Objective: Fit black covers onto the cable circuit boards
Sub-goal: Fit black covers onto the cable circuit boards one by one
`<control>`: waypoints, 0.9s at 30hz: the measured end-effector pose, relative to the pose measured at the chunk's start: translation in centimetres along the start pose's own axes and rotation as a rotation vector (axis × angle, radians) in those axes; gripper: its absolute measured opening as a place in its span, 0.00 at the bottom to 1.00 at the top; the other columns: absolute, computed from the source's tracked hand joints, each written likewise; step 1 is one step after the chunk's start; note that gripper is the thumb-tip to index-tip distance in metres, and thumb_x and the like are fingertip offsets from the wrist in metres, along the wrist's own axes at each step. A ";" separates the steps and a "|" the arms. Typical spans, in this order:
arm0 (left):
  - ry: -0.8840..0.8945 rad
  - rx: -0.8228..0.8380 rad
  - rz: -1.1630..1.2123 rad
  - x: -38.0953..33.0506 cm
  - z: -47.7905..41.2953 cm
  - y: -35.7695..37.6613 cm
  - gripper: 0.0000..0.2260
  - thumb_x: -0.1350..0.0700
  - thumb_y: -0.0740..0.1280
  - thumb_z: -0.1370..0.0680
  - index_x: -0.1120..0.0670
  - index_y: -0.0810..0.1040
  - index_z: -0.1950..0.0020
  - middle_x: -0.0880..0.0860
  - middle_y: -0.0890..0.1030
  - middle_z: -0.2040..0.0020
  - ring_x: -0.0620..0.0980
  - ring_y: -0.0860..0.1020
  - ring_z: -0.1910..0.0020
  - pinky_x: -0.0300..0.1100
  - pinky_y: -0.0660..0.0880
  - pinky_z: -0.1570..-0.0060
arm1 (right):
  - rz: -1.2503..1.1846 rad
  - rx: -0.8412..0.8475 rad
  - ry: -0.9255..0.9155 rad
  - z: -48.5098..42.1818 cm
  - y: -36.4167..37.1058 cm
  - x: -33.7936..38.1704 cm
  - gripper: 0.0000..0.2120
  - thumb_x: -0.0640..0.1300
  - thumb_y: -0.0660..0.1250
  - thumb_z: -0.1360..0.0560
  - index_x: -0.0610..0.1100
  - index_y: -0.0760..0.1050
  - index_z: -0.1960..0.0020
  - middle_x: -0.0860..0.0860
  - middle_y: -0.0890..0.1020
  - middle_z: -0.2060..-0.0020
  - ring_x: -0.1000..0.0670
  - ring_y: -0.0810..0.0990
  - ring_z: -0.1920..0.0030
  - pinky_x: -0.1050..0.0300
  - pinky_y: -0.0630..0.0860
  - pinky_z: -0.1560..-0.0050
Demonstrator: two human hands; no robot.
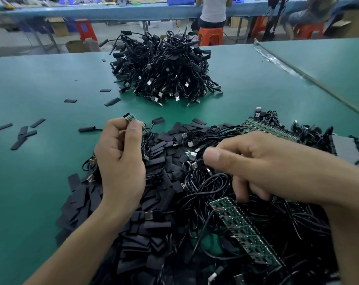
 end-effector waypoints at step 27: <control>-0.026 0.077 -0.020 0.2 0.4 0.2 0.08 0.49 0.63 0.21 0.42 0.81 0.56 0.41 0.65 0.75 0.41 0.59 0.77 0.33 0.58 0.77 | 0.512 -0.514 0.237 -3.8 2.0 -4.1 0.19 0.36 0.62 0.22 0.52 0.78 0.36 0.46 0.79 0.40 0.45 0.76 0.42 0.53 0.73 0.43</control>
Point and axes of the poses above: each hand's wrist, its own z-axis away from the middle knuckle, its own y-axis out of the palm, x = y × z, the point moved 2 cm from there along -z, towards the middle knuckle
